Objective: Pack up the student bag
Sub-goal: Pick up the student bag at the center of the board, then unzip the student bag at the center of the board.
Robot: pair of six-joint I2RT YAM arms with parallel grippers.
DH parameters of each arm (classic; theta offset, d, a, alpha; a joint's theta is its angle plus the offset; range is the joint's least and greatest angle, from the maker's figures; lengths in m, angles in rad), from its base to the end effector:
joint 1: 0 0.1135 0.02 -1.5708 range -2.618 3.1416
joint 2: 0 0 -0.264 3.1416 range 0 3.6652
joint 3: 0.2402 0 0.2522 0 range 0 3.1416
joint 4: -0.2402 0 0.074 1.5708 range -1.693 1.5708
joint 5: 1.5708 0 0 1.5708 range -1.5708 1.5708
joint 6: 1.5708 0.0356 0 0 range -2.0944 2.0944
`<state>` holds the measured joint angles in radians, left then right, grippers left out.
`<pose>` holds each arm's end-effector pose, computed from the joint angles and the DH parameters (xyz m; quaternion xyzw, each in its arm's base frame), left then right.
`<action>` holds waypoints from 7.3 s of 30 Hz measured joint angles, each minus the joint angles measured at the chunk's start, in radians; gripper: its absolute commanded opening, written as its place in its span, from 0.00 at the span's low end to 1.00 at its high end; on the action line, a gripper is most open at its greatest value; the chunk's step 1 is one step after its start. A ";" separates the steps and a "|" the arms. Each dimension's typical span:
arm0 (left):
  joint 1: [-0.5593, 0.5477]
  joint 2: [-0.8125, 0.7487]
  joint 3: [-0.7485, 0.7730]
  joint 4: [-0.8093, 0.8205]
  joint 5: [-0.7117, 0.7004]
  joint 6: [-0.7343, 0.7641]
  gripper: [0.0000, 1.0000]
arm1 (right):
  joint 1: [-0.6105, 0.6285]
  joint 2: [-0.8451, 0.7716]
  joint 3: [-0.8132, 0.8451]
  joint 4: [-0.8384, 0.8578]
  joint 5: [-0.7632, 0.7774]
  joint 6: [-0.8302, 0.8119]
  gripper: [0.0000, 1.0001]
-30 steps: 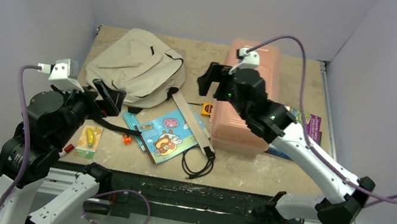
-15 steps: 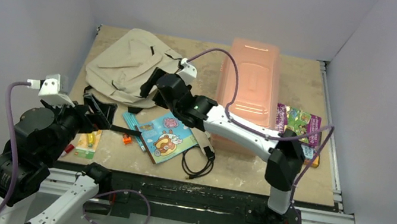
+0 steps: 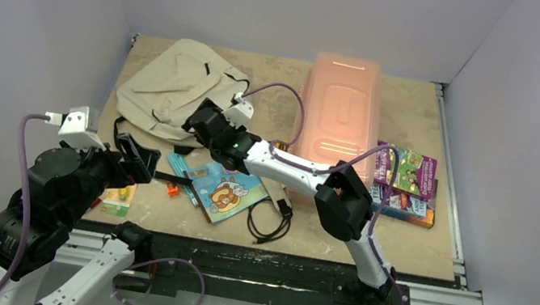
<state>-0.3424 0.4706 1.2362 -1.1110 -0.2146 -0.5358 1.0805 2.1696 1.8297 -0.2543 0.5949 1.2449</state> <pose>0.0234 -0.0003 0.4094 -0.1398 0.8036 -0.1638 0.5548 0.2556 0.4366 0.2485 0.2064 0.8302 0.3090 0.4156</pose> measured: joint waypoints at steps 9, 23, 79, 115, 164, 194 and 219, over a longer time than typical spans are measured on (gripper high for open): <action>0.000 -0.001 -0.006 -0.015 0.026 -0.003 1.00 | -0.016 0.138 0.093 0.050 0.013 0.019 0.75; 0.000 0.039 -0.043 0.004 0.095 -0.048 1.00 | -0.074 0.216 0.113 0.122 -0.068 0.013 0.30; 0.888 1.215 -0.332 0.684 0.869 -0.607 0.16 | -0.262 -0.050 -0.244 0.552 -0.645 -0.314 0.00; 0.824 1.173 -0.410 0.858 0.899 -0.542 0.00 | -0.106 0.233 0.469 -0.027 -0.560 -1.001 0.71; 0.844 1.171 -0.409 0.840 0.912 -0.535 0.00 | -0.086 0.237 0.329 0.102 -0.539 -1.007 0.00; 0.827 1.155 -0.295 0.688 0.862 -0.403 0.90 | -0.317 -0.355 -0.557 0.592 -0.723 -0.615 0.00; 0.378 0.862 -0.119 0.632 0.988 0.366 0.77 | -0.319 -0.323 -0.538 0.650 -0.824 -0.541 0.00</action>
<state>0.0360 1.3327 1.1175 -0.4786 0.7731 -0.1699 0.7620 1.8469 1.2919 0.3962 -0.2291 0.7044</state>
